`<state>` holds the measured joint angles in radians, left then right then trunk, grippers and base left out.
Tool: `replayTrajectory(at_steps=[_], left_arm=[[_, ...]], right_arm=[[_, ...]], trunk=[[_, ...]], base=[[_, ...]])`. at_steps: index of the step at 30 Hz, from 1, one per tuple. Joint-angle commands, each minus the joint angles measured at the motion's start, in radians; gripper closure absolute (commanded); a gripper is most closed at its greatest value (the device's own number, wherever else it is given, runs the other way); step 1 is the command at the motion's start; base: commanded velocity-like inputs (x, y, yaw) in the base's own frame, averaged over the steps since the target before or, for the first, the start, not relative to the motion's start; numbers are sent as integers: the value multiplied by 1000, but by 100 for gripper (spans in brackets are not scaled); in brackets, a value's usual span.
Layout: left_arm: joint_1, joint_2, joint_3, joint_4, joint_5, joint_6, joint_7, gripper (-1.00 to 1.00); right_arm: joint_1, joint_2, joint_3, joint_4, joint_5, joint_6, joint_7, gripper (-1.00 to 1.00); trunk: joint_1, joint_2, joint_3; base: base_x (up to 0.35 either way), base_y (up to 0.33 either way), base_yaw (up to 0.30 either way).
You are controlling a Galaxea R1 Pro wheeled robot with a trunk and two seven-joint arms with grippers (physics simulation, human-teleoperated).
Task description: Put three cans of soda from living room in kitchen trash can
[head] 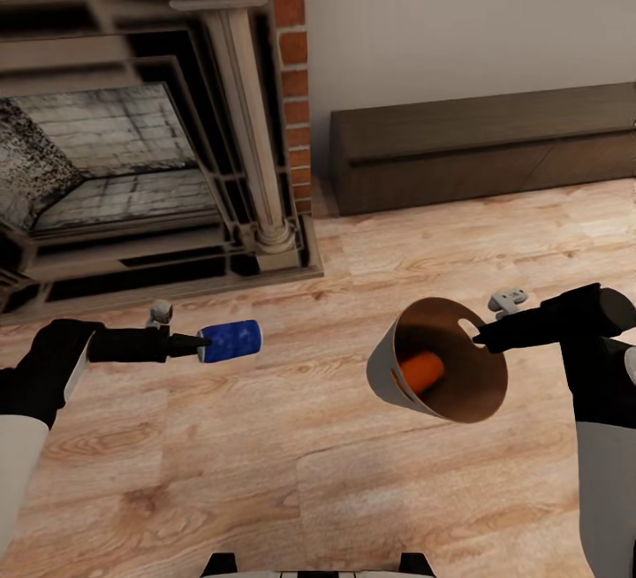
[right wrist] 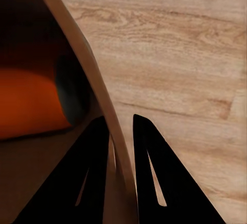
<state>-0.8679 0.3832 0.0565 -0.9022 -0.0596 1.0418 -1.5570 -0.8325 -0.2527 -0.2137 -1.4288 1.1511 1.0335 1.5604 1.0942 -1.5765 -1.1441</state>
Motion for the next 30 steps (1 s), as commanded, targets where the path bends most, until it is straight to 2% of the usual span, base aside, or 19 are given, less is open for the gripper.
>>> replayTrajectory(at_steps=[1, 5, 8, 11, 15, 19, 24, 26, 28, 30], left_arm=[[1, 0, -1, -7, -7, -1, -9, 100], [2, 0, -4, -38, -13, -3, -14, 100], [14, 1, -6, -89, -15, -4, -14, 100], [32, 2, -6, -108, -15, -13, -14, 100], [66, 1, -7, -175, -15, -25, -14, 100], [113, 0, -7, -259, -15, -27, -14, 100], [132, 1, -9, -328, -13, -27, -14, 100], [135, 1, -11, -354, -13, -27, -14, 100], [161, 1, -13, -401, -12, -26, -14, 100], [173, 1, -13, -438, -10, -23, -14, 100]], right_arm=[[1, 0, 0, 2, -7, 5, 10, 100], [11, 0, -1, 20, -8, 4, 10, 100], [29, 0, 0, 55, -56, 2, 10, 100], [34, 0, 1, 78, -73, 2, 10, 100], [37, 8, 2, 127, -88, 2, 10, 100], [38, 26, 5, 152, -90, 2, 9, 100], [38, 53, 7, 158, -88, 2, -1, 100], [39, 62, 8, 159, -90, 2, -30, 100], [39, 88, 8, 181, -93, 1, -90, 100], [39, 99, 9, 198, -94, 1, -113, 100]], trunk=[[-4, 7, 4], [-19, 35, 18], [-31, 56, 27], [-42, 77, 37], [-58, 105, 49], [-73, 133, 62], [-92, 168, 77], [-100, 182, 84], [-107, 196, 90], [-115, 210, 96]], base=[[0, 0, 0], [0, 0, 0], [0, 0, 0], [0, 0, 0], [0, 0, 0], [0, 0, 0], [0, 0, 0], [0, 0, 0], [0, 0, 0], [0, 0, 0]])
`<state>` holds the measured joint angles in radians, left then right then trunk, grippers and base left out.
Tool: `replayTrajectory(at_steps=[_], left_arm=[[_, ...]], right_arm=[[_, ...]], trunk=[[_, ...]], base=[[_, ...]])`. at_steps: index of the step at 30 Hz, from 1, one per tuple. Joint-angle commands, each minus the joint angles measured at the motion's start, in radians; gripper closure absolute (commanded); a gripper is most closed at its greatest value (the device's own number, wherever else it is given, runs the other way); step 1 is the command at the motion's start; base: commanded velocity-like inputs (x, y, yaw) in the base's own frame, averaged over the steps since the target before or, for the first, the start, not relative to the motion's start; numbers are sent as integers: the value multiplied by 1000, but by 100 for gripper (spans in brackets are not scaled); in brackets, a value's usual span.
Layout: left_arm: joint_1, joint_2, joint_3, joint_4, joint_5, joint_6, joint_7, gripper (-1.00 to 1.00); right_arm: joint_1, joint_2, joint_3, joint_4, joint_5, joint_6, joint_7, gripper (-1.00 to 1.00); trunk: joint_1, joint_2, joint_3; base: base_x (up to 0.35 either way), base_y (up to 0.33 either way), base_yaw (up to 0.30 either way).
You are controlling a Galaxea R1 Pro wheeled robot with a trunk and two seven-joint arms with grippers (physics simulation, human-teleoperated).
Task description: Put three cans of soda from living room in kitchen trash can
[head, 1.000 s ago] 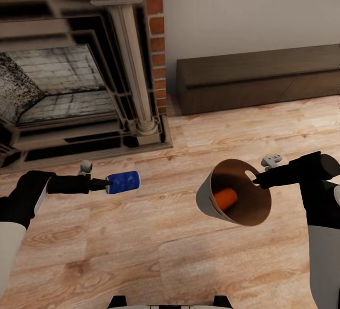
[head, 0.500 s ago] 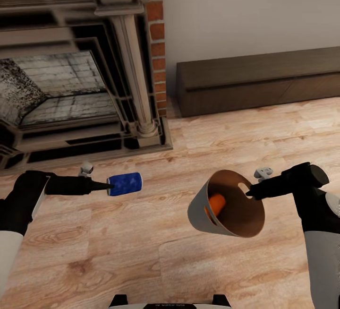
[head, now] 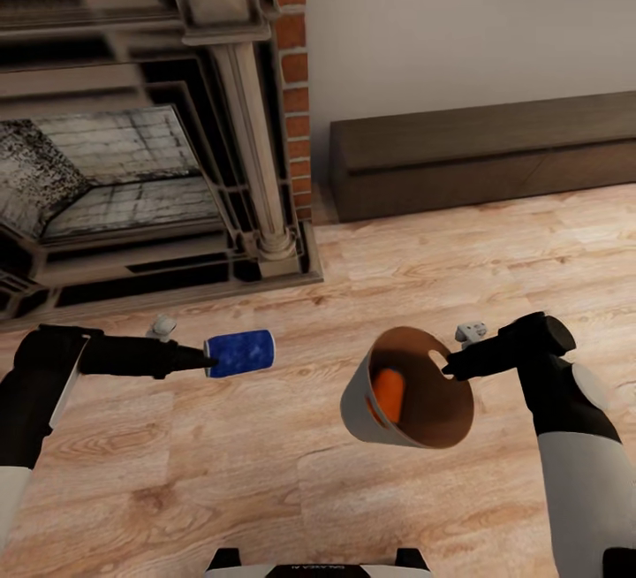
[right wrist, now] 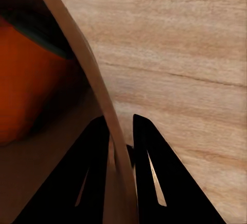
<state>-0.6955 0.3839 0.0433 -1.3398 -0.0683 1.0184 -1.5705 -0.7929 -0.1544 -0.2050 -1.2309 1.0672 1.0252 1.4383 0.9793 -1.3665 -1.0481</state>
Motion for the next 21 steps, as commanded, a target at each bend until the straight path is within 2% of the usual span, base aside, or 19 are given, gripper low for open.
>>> replayTrajectory(at_steps=[1, 4, 6, 8, 14, 18, 21], left_arm=[[3, 0, 0, -13, -2, 2, 0, 100], [10, -2, -4, -68, 0, 18, 0, 100], [12, -3, -21, -93, 1, 29, 0, 100], [12, -3, -29, -97, 2, 29, 0, 100], [9, -16, -50, -105, 1, 29, 0, 100], [6, -50, -108, -106, -3, 29, 0, 100], [4, -58, -121, -116, 5, 29, 0, 100]], right_arm=[[0, 4, 0, 5, -9, 10, 4, 100], [0, 24, 3, 16, -9, 9, -10, 100], [0, 43, 6, 21, -7, 9, -18, 100], [0, 53, 6, 22, -6, 9, -29, 100], [0, 101, 8, 51, -4, -11, -120, 100], [1, 111, 8, 66, -4, -20, -146, 100], [0, 113, 8, 74, -4, -21, -151, 100]], trunk=[[-4, 7, 3], [-15, 28, 13], [-23, 42, 19], [-31, 56, 25], [-54, 98, 44], [-69, 126, 57], [-81, 147, 66]], base=[[0, 0, 0], [0, 0, 0], [0, 0, 0], [0, 0, 0], [0, 0, 0], [0, 0, 0], [0, 0, 0]])
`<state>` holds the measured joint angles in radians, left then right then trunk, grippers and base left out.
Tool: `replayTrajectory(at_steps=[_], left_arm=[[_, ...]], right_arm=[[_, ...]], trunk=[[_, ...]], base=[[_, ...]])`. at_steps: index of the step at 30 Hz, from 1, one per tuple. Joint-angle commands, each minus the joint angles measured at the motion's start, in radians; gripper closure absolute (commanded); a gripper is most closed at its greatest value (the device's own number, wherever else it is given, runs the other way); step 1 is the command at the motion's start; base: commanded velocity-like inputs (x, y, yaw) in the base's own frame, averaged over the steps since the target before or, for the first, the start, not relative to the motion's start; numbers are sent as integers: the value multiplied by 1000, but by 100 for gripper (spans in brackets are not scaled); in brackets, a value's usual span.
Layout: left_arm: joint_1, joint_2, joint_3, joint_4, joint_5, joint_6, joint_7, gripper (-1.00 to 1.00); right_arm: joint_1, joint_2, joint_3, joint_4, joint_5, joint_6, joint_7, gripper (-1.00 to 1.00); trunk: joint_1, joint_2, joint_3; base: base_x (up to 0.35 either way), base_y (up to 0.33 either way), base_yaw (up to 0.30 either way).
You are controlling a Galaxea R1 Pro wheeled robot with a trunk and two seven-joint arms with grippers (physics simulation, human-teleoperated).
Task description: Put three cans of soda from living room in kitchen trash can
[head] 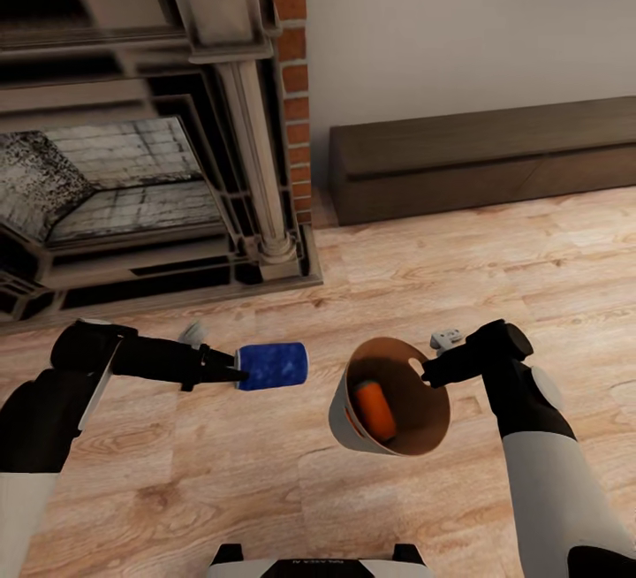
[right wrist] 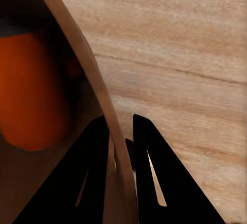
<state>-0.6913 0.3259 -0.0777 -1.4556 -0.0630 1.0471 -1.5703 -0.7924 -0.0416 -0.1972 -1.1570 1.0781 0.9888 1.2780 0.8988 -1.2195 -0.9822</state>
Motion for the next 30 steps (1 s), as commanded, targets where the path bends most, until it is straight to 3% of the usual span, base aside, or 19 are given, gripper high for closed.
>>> replayTrajectory(at_steps=[1, 6, 9, 10, 15, 16, 17, 18, 19, 20, 22, 24, 26, 29, 30], left_arm=[[-2, -3, -2, -7, 3, 0, 0, 100], [-2, -21, 8, -17, 1, 0, 0, 100], [-2, -25, 101, -15, -5, 0, 18, 100], [-2, -25, 111, -15, -6, 0, 38, 100], [0, -25, 139, -16, -10, 0, 318, 100], [0, -25, 140, -16, -10, 0, 460, 100], [1, -25, 140, -17, -10, 0, 511, 100], [0, -27, 140, -18, -8, 0, 608, 100], [-1, -29, 140, -19, -8, 0, 654, 100], [-2, -38, 140, -20, -9, 0, 734, 100], [-3, -80, 136, -20, -15, 0, 876, 100], [-3, -107, 135, -19, -37, 0, 964, 100], [-4, -122, 135, -17, -63, 0, 1002, 100], [-20, -161, 133, 35, -182, 0, 1052, 100], [-26, -167, 133, 51, -208, 0, 1056, 100]], right_arm=[[0, 1, 0, 3, -15, 14, 7, 100], [0, 2, -2, 6, -15, 11, 5, 100], [-1, 2, -2, 6, -15, 10, 4, 100], [-1, 2, -2, 6, -15, 10, 4, 100], [0, 2, -2, 7, -15, 10, 4, 100], [0, 2, -1, 7, -15, 10, 4, 100], [0, 2, -1, 7, -15, 10, 4, 100], [0, 2, 0, 7, -16, 10, 4, 100], [0, 2, -1, 7, -16, 10, 4, 100], [0, 2, -1, 7, -16, 10, 4, 100], [0, 2, -1, 7, -15, 10, 3, 100], [1, 2, -1, 7, -15, 10, 3, 100], [1, 2, -1, 7, -15, 10, 3, 100], [0, 2, -1, 7, -15, 10, 3, 100], [0, 2, -1, 7, -15, 10, 3, 100]], trunk=[[-4, 7, 3], [-12, 21, 10], [-12, 21, 10], [-12, 21, 10], [-12, 21, 10], [-12, 21, 10], [-12, 21, 10], [-12, 21, 10], [-12, 21, 10], [-12, 21, 10], [-12, 21, 10], [-12, 21, 10], [-12, 21, 10], [-12, 21, 10], [-12, 21, 10]], base=[[0, 0, 0], [0, 0, 0], [0, 0, 0], [0, 0, 0], [0, 0, 0], [0, 0, 0], [0, 0, 0], [0, 0, 0], [0, 0, 0], [0, 0, 0], [0, 0, 0], [0, 0, 0], [0, 0, 0], [0, 0, 0], [0, 0, 0]])
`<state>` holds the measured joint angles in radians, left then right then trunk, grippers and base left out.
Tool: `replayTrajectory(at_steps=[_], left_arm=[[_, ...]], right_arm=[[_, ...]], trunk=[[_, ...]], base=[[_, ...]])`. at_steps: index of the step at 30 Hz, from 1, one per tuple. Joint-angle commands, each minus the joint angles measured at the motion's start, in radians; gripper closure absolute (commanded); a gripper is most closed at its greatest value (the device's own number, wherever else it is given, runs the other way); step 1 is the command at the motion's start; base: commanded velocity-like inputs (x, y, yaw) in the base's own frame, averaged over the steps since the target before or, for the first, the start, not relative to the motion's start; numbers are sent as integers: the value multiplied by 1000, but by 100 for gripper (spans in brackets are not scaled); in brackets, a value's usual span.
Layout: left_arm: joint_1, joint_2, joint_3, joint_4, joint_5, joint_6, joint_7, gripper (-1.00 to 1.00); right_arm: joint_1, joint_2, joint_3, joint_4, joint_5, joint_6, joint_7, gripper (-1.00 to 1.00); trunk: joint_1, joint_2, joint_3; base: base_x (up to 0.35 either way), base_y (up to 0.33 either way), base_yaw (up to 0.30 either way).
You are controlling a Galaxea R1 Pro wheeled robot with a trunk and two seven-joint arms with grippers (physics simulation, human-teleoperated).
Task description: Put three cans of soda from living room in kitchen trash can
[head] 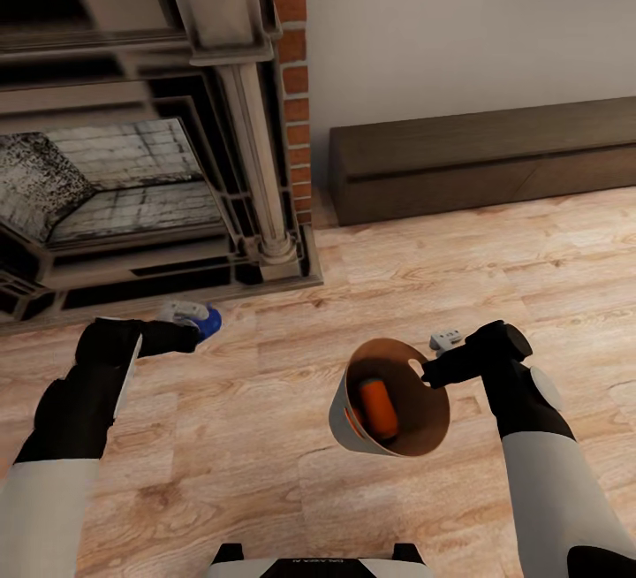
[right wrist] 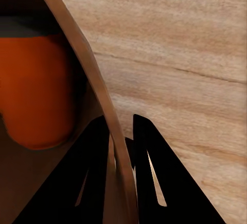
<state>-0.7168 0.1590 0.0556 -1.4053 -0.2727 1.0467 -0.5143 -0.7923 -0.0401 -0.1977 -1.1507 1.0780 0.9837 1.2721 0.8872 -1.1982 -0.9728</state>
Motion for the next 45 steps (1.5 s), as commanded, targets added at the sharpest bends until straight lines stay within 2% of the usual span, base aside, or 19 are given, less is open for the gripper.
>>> replayTrajectory(at_steps=[1, 2, 4, 5, 7, 9, 13, 16, 17, 19, 23, 25, 29, 31, 32, 34, 36, 39, 45], left_arm=[[-15, -10, 0, 36, -41, 1, 4, 100], [-31, -17, 0, 76, -70, 1, 7, 100], [-49, -21, 0, 122, -88, 1, 8, 100], [-87, -25, 0, 210, -105, 1, 9, 100], [-121, -26, 0, 278, -114, 1, 10, 100], [-190, -29, 0, 407, -139, 1, 10, 100], [-283, -31, 2, 521, -181, 1, -17, 100], [-296, -32, 3, 532, -185, 1, -92, 100], [-305, -31, 1, 535, -187, 1, -166, 100], [-325, -31, -1, 538, -189, 1, -229, 100], [-358, -29, -3, 565, -191, 1, -287, 100], [-382, -30, -4, 634, -192, 1, -301, 100], [-460, -29, -5, 889, -204, 1, -313, 100], [-490, -29, -6, 961, -217, 1, -313, 100], [-535, -30, -5, 1073, -235, 1, -314, 100], [-589, -30, -5, 1207, -247, 1, -314, 100], [-623, -30, -3, 1278, -250, 1, -315, 100], [-654, -24, -1, 1330, -248, 1, -320, 100], [-669, -22, -2, 1347, -245, 1, -351, 100]], right_arm=[[0, 0, 0, 0, -15, 15, 9, 100], [0, 0, 0, 0, -15, 15, 9, 100], [1, 0, 0, 0, -15, 15, 9, 100], [1, 0, 0, 0, -15, 15, 9, 100], [1, 0, 0, 0, -15, 15, 9, 100], [1, 0, 0, 0, -13, 15, 9, 100], [1, 1, 2, 2, -13, 15, 8, 100], [1, 7, 5, 3, -13, 15, -11, 100], [1, 16, 4, 3, -14, 15, -42, 100], [1, 21, 4, 8, -15, 15, -67, 100], [0, 26, 4, 26, -15, 15, -85, 100], [0, 27, 4, 32, -15, 15, -89, 100], [-1, 29, 4, 37, -16, 15, -93, 100], [-1, 29, 4, 38, -16, 15, -93, 100], [-1, 29, 4, 38, -16, 15, -94, 100], [-1, 29, 4, 38, -16, 15, -94, 100], [-1, 28, 4, 38, -16, 15, -94, 100], [-1, 26, 4, 37, -16, 15, -94, 100], [-4, 17, 1, 38, -14, 16, -94, 100]], trunk=[[0, 0, 0], [0, 0, 0], [0, 0, 0], [0, 0, 0], [0, 0, 0], [0, 0, 0], [0, 0, 0], [0, 0, 0], [0, 0, 0], [0, 0, 0], [0, 0, 0], [0, 0, 0], [0, 0, 0], [0, 0, 0], [0, 0, 0], [0, 0, 0], [0, 0, 0], [0, 0, 0], [0, 0, 0]], base=[[0, 0, 0], [0, 0, 0], [0, 0, 0], [0, 0, 0], [0, 0, 0], [0, 0, 0], [0, 0, 0], [0, 0, 0], [0, 0, 0], [0, 0, 0], [0, 0, 0], [0, 0, 0], [0, 0, 0], [0, 0, 0], [0, 0, 0], [0, 0, 0], [0, 0, 0], [0, 0, 0], [0, 0, 0]])
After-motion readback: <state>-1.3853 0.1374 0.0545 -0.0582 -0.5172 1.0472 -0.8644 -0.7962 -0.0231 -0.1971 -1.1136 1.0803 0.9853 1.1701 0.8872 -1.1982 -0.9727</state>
